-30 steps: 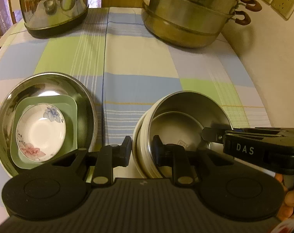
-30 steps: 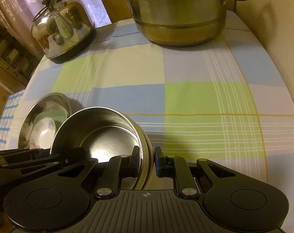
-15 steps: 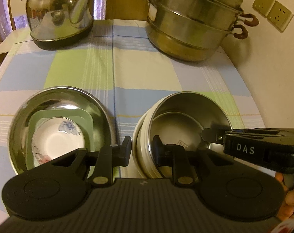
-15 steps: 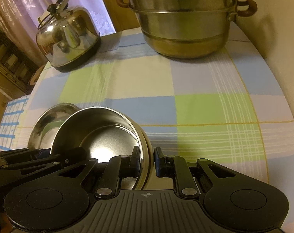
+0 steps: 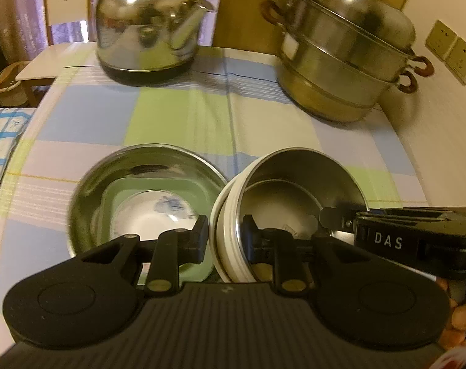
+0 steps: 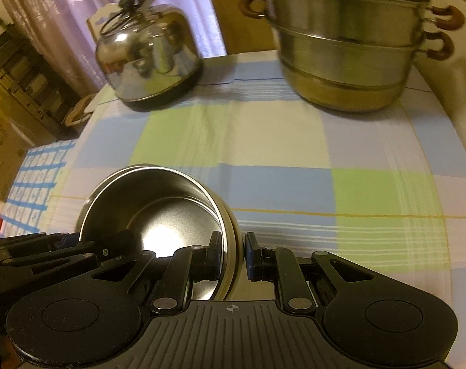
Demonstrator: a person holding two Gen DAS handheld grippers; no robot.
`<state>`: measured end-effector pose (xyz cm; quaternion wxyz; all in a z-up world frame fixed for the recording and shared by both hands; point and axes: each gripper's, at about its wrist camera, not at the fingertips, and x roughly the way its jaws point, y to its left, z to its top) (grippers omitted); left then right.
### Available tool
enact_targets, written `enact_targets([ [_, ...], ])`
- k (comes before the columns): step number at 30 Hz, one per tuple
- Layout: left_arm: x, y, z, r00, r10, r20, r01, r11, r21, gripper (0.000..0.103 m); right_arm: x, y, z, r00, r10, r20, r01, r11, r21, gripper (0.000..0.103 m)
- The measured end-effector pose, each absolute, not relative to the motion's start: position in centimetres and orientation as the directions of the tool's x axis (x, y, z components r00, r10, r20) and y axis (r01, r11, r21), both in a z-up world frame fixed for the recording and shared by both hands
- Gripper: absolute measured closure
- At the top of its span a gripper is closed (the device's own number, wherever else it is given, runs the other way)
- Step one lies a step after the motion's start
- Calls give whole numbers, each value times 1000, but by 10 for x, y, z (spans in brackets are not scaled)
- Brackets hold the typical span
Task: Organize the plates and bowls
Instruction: 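Lift the bowl stack with both grippers and carry it toward the steel basin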
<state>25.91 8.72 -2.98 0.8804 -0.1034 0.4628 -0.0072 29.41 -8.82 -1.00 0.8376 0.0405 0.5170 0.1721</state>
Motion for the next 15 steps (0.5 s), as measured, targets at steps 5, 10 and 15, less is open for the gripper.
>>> enact_targets([
  [5, 252, 109, -28, 579, -82, -811, -120, 975, -184, 82, 292, -66, -12, 391, 348, -852, -279, 927, 250, 88],
  [10, 247, 128, -28, 582, -59, -811, -155, 971, -181, 82, 291, -45, -16, 373, 362, -854, -303, 918, 257, 89],
  [15, 249, 143, -32, 576, -46, -816, -176, 968, -180, 82, 294, -28, -21, 358, 368, -858, -314, 913, 260, 89],
])
